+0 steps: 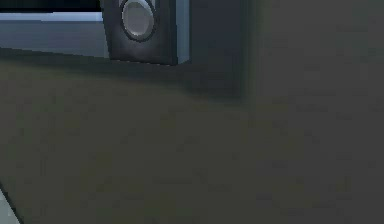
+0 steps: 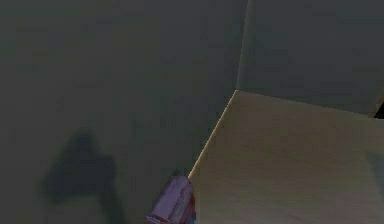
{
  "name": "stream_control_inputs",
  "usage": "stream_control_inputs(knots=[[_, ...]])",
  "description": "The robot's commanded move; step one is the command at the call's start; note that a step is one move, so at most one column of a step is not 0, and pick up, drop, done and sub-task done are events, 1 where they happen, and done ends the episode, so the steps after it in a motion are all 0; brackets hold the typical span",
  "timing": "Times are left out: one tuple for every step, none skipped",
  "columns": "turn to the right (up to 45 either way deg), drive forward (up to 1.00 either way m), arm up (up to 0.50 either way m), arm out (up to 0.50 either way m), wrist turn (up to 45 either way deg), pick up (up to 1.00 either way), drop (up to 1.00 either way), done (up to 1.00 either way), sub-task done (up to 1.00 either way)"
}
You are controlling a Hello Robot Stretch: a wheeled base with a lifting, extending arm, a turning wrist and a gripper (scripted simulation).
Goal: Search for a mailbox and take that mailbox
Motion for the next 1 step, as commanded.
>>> stream_control_inputs(knots=[[0.0, 0.00, 0.00, 0.00, 45.0, 0.00, 0.00, 0.00, 0.00]])
